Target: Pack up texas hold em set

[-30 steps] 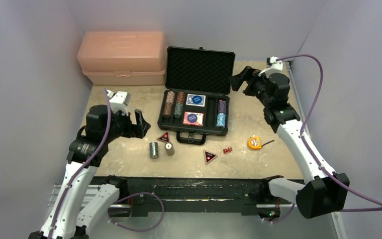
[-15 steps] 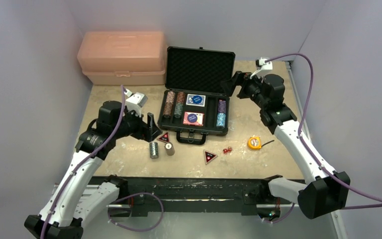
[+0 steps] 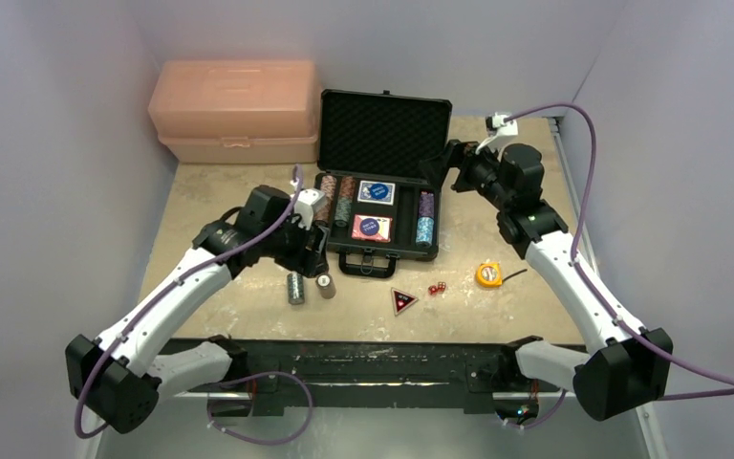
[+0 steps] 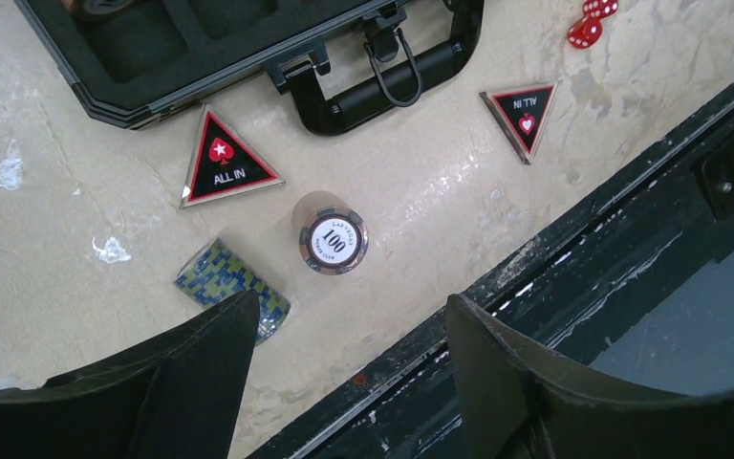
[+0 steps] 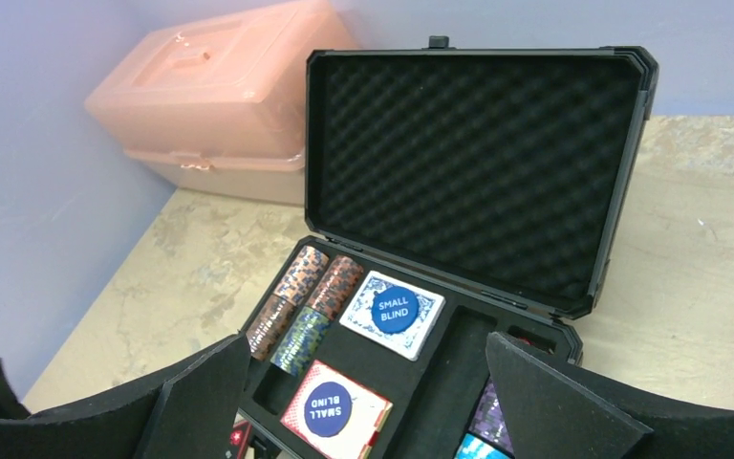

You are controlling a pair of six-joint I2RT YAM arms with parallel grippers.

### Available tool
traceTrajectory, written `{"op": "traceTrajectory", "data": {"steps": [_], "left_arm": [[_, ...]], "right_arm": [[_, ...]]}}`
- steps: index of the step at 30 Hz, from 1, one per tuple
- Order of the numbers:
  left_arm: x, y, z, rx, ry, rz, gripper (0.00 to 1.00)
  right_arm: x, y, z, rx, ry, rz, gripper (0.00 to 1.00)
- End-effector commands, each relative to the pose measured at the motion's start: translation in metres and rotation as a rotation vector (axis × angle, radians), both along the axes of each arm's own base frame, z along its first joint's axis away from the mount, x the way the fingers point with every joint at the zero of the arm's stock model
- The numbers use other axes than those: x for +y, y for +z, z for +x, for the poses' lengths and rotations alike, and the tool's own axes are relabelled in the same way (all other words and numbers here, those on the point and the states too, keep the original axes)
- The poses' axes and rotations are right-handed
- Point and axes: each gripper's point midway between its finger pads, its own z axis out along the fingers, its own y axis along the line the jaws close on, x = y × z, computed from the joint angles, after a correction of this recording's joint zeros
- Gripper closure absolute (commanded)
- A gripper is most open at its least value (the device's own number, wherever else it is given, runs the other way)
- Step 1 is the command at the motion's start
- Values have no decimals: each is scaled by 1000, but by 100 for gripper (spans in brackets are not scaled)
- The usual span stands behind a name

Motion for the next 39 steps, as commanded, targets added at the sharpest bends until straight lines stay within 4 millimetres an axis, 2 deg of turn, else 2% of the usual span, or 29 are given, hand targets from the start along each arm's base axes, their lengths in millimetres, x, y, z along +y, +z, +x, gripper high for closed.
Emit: {"op": "traceTrajectory", "data": {"steps": [1, 8, 13, 24, 29, 39], "left_arm": [[-5, -3, 7, -19, -25, 121, 30], [-4, -31, 15, 51, -2, 281, 32], [-8, -39, 19, 79, -4, 298, 32], [-23, -56, 10, 168, -55, 279, 32], [-27, -61, 8, 189, -69, 283, 36], [-26, -72, 10, 226, -47, 320, 37]], "right_arm": [[11, 9, -4, -33, 50, 30, 1], [17, 6, -7, -23, 78, 38, 1], [19, 5, -7, -21, 85, 41, 1], [20, 2, -6, -16, 83, 39, 1], [21, 2, -6, -16, 85, 38, 1], [23, 3, -6, -19, 88, 38, 1]]}}
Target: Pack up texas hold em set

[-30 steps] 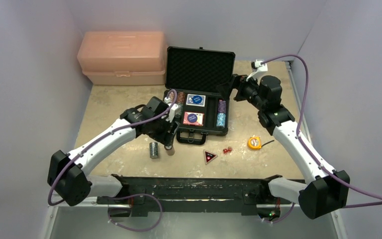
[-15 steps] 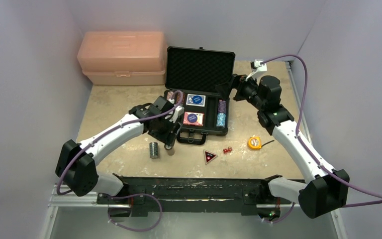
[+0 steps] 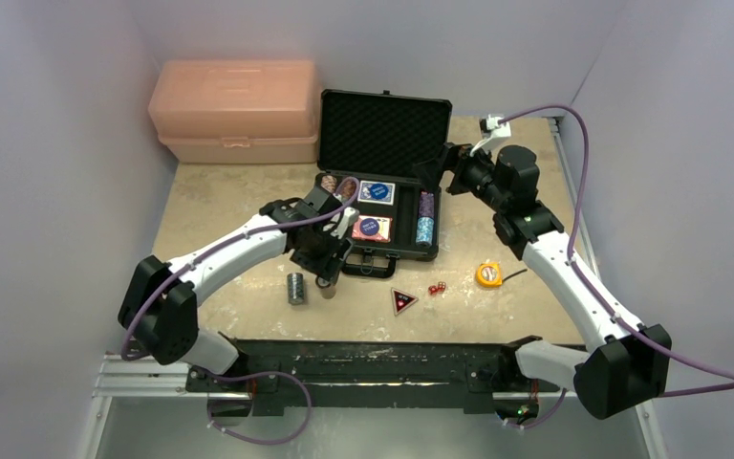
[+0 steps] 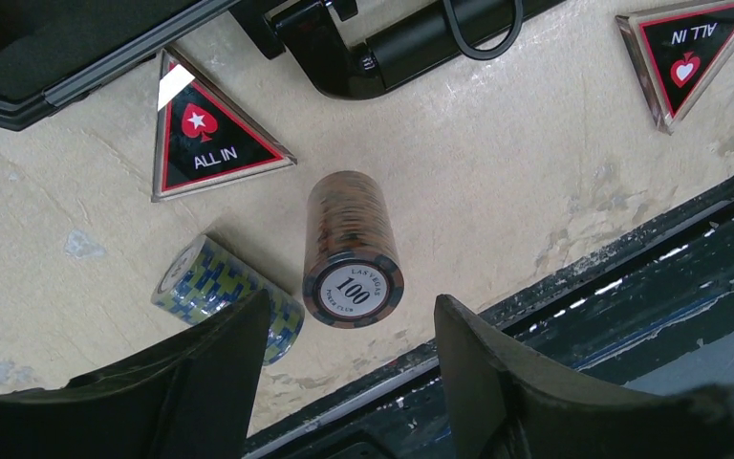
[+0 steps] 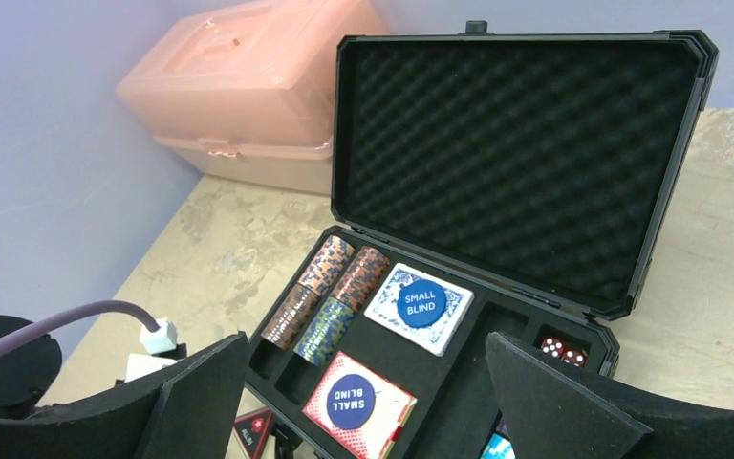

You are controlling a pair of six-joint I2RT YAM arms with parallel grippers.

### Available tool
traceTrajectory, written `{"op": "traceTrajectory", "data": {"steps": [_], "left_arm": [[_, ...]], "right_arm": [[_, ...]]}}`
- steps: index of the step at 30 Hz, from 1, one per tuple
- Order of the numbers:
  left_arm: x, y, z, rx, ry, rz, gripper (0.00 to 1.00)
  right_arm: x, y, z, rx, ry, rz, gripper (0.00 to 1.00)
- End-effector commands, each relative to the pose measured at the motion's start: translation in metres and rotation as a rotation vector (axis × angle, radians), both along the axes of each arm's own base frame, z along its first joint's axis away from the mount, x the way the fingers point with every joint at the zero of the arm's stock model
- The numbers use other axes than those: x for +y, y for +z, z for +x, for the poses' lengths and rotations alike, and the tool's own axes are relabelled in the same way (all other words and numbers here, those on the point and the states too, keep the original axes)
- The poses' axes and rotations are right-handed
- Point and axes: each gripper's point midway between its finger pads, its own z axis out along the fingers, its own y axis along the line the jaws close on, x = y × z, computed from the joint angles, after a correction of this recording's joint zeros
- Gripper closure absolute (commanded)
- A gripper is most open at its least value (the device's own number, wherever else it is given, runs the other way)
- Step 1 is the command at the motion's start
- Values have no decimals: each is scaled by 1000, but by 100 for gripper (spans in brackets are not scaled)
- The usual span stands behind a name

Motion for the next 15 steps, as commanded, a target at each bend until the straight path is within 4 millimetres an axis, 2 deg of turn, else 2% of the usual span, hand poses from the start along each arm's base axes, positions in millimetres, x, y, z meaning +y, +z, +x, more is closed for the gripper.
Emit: {"op": "traceTrajectory", "data": {"steps": [1, 15], "left_arm": [[-8, 7, 6, -4, 14, -10, 37], [-3, -12, 4, 62, 34, 65, 42]], "right_arm": [[6, 6, 0, -27, 23, 12, 1], [7, 5, -1, -27, 25, 10, 1]]}}
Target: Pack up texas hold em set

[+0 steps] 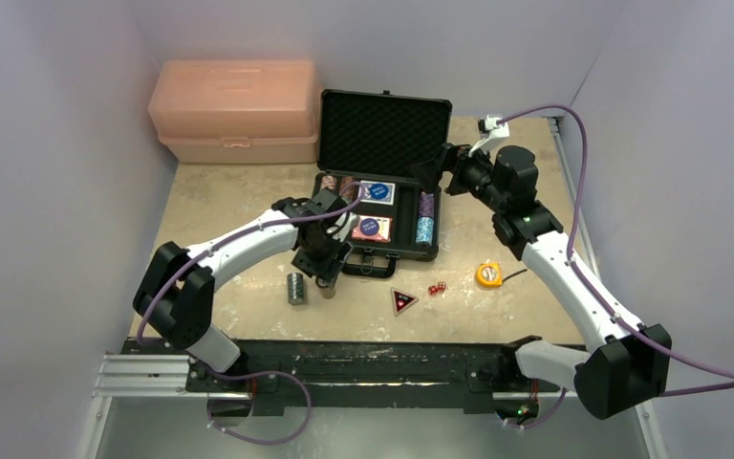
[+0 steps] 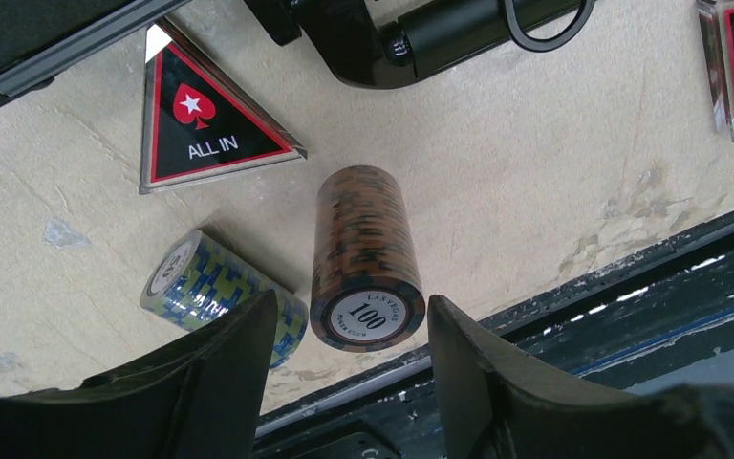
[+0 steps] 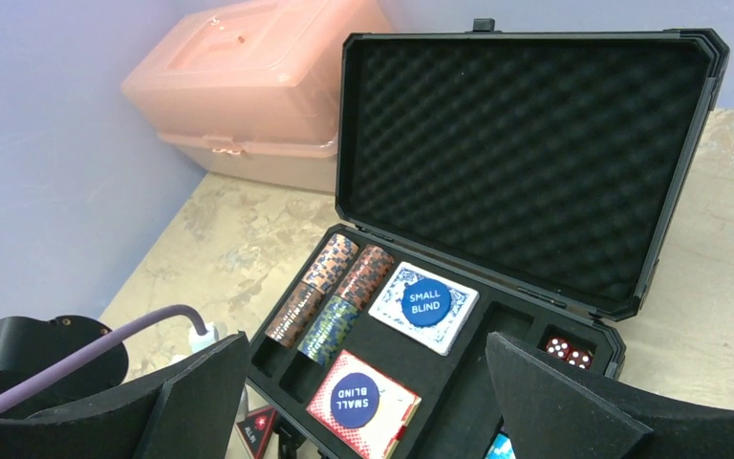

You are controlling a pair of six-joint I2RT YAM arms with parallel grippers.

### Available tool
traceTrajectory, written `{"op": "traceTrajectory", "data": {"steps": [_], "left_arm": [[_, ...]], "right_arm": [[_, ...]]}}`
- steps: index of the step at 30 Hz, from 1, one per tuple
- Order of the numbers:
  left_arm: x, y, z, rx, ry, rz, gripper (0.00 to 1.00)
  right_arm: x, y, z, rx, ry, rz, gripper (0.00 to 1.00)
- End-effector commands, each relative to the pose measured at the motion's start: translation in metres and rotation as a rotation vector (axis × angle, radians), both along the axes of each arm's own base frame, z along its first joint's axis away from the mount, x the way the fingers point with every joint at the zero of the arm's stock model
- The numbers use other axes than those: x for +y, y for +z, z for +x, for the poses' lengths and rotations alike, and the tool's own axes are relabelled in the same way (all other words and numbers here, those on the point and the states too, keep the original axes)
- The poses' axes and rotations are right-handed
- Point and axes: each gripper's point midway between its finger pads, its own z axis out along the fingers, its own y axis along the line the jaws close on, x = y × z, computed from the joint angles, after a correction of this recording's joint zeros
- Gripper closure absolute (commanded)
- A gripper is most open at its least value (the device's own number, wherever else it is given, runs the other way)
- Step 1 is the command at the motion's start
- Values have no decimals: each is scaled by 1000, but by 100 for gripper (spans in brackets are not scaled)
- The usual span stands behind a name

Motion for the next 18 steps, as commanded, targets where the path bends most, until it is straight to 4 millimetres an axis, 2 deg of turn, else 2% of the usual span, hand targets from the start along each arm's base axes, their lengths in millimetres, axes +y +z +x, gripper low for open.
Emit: {"op": "traceTrajectory", "data": {"steps": [1, 12, 18], "left_arm": [[-7, 8, 6, -13, 3, -10, 42], [-13, 4, 3, 19, -6, -22, 44], [-14, 1, 2, 28, -6, -20, 51]], "right_arm": [[4, 5, 1, -28, 17, 11, 1], [4, 8, 0, -36, 14, 8, 1], [4, 8, -1, -39, 13, 7, 1]]}}
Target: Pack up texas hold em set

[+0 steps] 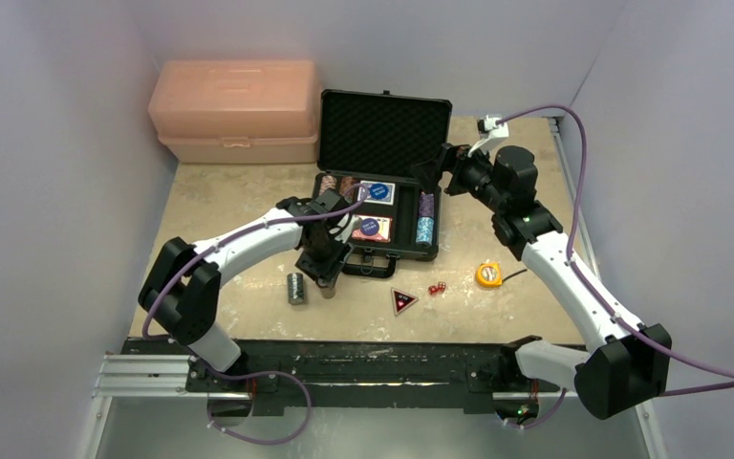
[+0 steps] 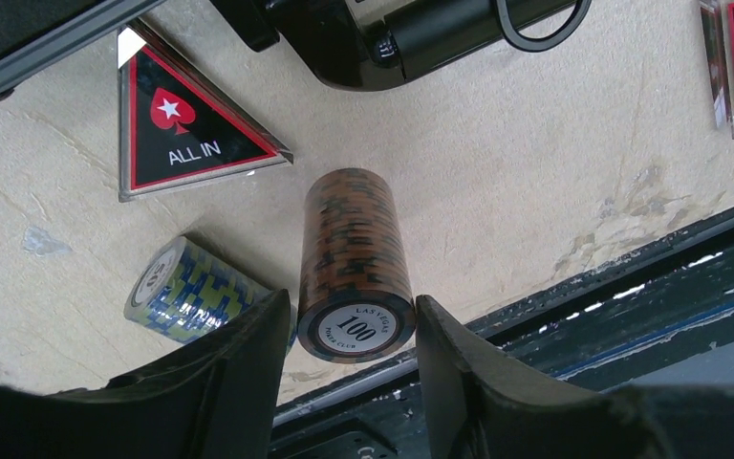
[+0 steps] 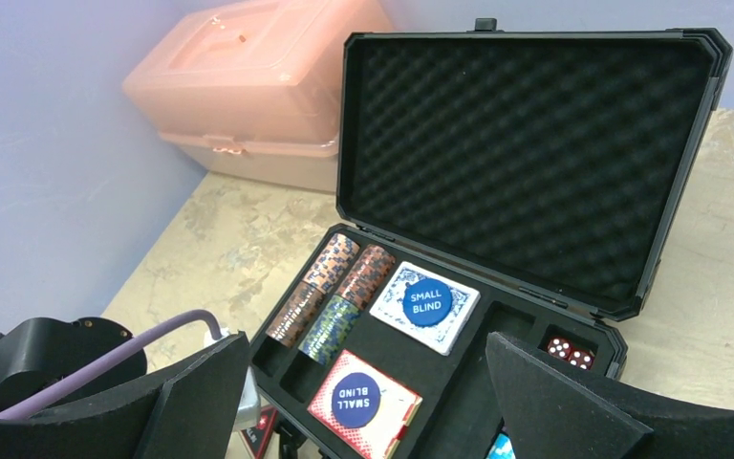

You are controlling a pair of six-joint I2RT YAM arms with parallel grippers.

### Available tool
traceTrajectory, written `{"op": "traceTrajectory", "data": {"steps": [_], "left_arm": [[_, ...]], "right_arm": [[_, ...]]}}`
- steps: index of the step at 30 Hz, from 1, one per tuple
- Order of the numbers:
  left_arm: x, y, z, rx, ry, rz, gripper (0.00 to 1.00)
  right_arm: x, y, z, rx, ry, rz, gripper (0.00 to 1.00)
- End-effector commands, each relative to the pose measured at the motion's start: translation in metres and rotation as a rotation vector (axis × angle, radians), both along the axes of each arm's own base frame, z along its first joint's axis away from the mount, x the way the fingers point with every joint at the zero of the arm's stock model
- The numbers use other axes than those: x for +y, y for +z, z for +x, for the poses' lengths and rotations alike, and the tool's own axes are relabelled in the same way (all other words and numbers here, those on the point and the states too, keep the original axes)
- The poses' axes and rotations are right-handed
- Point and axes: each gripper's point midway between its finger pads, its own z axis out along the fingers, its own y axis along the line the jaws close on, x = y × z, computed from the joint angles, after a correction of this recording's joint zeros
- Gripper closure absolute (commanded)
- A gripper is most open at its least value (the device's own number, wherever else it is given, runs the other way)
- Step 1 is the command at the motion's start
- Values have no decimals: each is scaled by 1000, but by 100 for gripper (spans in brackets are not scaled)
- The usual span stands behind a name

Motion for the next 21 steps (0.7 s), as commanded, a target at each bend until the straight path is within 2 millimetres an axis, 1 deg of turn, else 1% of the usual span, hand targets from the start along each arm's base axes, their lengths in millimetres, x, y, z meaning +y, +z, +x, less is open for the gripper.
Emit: {"op": "traceTrajectory", "data": {"steps": [1, 2, 4, 7, 8, 10, 11, 14, 16, 21], "left_arm": [[-11, 6, 5, -5, 3, -30, 52], [-11, 6, 5, -3, 5, -27, 55], [-10, 4, 5, -1, 6, -17, 63], [-10, 5, 6, 0, 7, -17, 79], [-11, 6, 5, 1, 6, -24, 87], [-12, 9, 5, -4, 3, -36, 97], [-13, 11, 5, -6, 0, -44, 100], [-17, 19, 4, -14, -9, -74, 100], [-19, 25, 3, -22, -14, -95, 100], [-18, 41, 2, -64, -26, -127, 100]], "right_arm": [[3, 9, -1, -41, 9, 8, 1], [2, 9, -1, -41, 7, 6, 1], [2, 9, -1, -43, 6, 5, 1], [1, 8, -1, -44, 2, 3, 1], [1, 7, -1, -43, 1, 2, 1], [1, 7, -1, -42, 1, 2, 1], [1, 8, -1, -42, 1, 2, 1], [3, 6, -1, -39, 14, 0, 1], [8, 4, -2, -37, 43, 6, 1], [29, -2, -9, -22, 173, 32, 1]]}}
